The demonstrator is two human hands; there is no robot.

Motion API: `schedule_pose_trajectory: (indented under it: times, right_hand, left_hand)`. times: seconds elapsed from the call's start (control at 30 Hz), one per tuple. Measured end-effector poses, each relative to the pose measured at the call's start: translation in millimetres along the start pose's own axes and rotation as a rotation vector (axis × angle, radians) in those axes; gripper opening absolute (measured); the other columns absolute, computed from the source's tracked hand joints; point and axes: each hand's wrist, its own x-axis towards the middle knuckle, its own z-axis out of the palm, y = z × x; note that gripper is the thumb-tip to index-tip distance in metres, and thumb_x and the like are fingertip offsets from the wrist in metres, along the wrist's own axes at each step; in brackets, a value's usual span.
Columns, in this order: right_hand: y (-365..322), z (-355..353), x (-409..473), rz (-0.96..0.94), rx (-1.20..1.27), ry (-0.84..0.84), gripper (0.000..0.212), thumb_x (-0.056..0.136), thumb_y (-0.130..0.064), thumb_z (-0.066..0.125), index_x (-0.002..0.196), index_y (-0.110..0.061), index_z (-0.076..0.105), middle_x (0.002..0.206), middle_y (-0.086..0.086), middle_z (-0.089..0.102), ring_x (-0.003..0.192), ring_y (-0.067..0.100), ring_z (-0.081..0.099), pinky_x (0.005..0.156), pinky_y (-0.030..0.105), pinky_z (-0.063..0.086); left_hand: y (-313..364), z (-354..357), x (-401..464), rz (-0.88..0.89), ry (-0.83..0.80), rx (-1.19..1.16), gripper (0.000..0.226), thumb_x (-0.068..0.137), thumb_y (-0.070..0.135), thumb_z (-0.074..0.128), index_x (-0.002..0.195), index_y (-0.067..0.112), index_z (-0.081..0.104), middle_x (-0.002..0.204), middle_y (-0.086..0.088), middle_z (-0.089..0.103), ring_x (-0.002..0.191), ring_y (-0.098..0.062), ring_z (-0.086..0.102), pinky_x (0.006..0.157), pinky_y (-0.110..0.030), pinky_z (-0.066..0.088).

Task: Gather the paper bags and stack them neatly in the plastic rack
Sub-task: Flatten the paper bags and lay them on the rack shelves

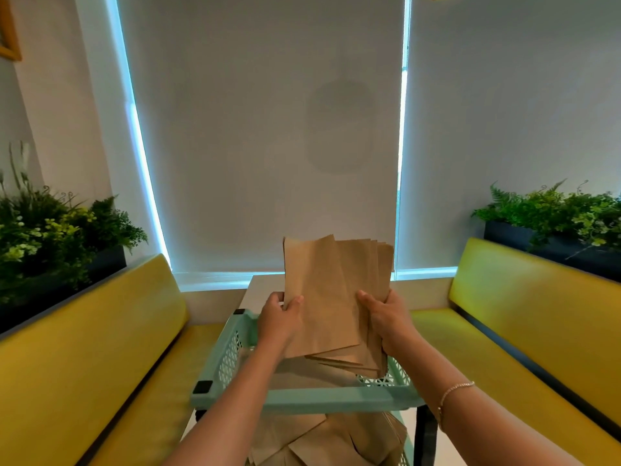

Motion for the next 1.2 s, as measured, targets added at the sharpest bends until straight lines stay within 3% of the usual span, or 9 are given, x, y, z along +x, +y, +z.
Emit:
schedule_pose_trajectory:
  times: [0.13, 0.4, 0.5, 0.6, 0.73, 0.8, 0.87, 0.97, 1.2]
  right_hand:
    - [-10.3, -10.9, 3.9, -0.055, -0.072, 0.075, 0.032, 0.088, -0.027, 0.063, 0.114, -0.010, 0.057, 0.107, 0.012, 0.066, 0.099, 0.030, 0.062, 0.090, 0.049, 0.050]
    - [-14.8, -9.7, -3.5, -0.062, 0.011, -0.070, 0.032, 0.091, -0.030, 0.057, 0.115, -0.008, 0.057, 0.097, 0.009, 0.068, 0.089, 0.026, 0.066, 0.085, 0.045, 0.054]
    - [-13.7, -3.9, -8.0, -0.049, 0.092, -0.125, 0.036, 0.092, -0.039, 0.052, 0.113, -0.009, 0.058, 0.098, 0.009, 0.069, 0.088, 0.025, 0.067, 0.080, 0.043, 0.056]
    - [-16.1, -6.6, -12.1, -0.090, 0.150, -0.194, 0.037, 0.089, -0.044, 0.055, 0.114, -0.017, 0.056, 0.102, 0.004, 0.067, 0.088, 0.019, 0.067, 0.065, 0.029, 0.056]
    - [-13.6, -10.0, -4.7, -0.122, -0.054, -0.168, 0.047, 0.075, -0.014, 0.076, 0.115, -0.016, 0.054, 0.104, 0.007, 0.066, 0.094, 0.026, 0.065, 0.079, 0.044, 0.056]
    - [-11.7, -12.0, -0.2, -0.142, -0.130, -0.112, 0.045, 0.069, -0.010, 0.077, 0.105, -0.026, 0.056, 0.103, 0.007, 0.066, 0.094, 0.030, 0.064, 0.082, 0.052, 0.054]
    - [-11.0, -14.8, 3.0, -0.155, -0.162, -0.058, 0.042, 0.069, -0.009, 0.076, 0.101, -0.028, 0.055, 0.104, 0.007, 0.066, 0.095, 0.030, 0.063, 0.083, 0.052, 0.053]
    - [-11.2, -17.9, 0.9, -0.143, -0.167, 0.021, 0.039, 0.078, -0.008, 0.071, 0.112, -0.019, 0.055, 0.108, 0.007, 0.063, 0.098, 0.029, 0.060, 0.088, 0.051, 0.051]
    - [-10.9, -15.7, -0.2, -0.145, -0.134, 0.027, 0.040, 0.084, -0.010, 0.067, 0.120, -0.015, 0.052, 0.111, 0.007, 0.060, 0.102, 0.030, 0.059, 0.090, 0.051, 0.050]
  left_hand:
    - [2.3, -24.7, 13.4, -0.042, 0.048, -0.088, 0.019, 0.092, 0.025, 0.057, 0.106, 0.012, 0.058, 0.101, -0.009, 0.065, 0.093, -0.028, 0.062, 0.084, -0.040, 0.052]
    - [5.4, -8.3, -5.4, -0.099, -0.308, -0.027, 0.022, 0.092, 0.026, 0.056, 0.109, 0.012, 0.051, 0.109, -0.007, 0.063, 0.101, -0.026, 0.062, 0.093, -0.045, 0.050]
    - [4.9, 8.6, -10.2, -0.107, -0.262, -0.061, 0.027, 0.091, 0.024, 0.058, 0.113, 0.011, 0.048, 0.108, -0.006, 0.061, 0.101, -0.024, 0.059, 0.092, -0.040, 0.050]
    - [6.0, 16.5, -10.1, -0.106, -0.167, -0.096, 0.026, 0.090, 0.023, 0.060, 0.111, 0.012, 0.049, 0.108, -0.007, 0.061, 0.101, -0.023, 0.059, 0.091, -0.038, 0.049]
    - [6.5, 10.0, -5.3, -0.090, -0.251, -0.094, 0.032, 0.086, 0.021, 0.066, 0.110, 0.012, 0.047, 0.116, -0.011, 0.062, 0.102, -0.024, 0.060, 0.091, -0.039, 0.050]
    - [4.2, -3.1, -3.0, -0.058, -0.392, 0.051, 0.050, 0.081, 0.019, 0.073, 0.119, 0.013, 0.042, 0.123, -0.008, 0.059, 0.103, -0.019, 0.059, 0.084, -0.028, 0.047]
    - [-4.3, -16.2, -1.1, -0.026, -0.517, 0.459, 0.074, 0.075, 0.022, 0.077, 0.135, 0.014, 0.034, 0.132, -0.006, 0.051, 0.114, -0.020, 0.053, 0.079, -0.020, 0.045]
    - [-16.8, -27.3, -2.5, -0.013, -0.637, 0.960, 0.083, 0.071, 0.035, 0.078, 0.140, 0.015, 0.035, 0.137, -0.007, 0.046, 0.118, -0.024, 0.050, 0.093, -0.031, 0.049]
    - [-17.4, -32.8, 7.3, 0.001, -0.654, 1.131, 0.083, 0.063, 0.047, 0.081, 0.130, 0.013, 0.045, 0.128, -0.005, 0.050, 0.114, -0.023, 0.050, 0.098, -0.036, 0.045]
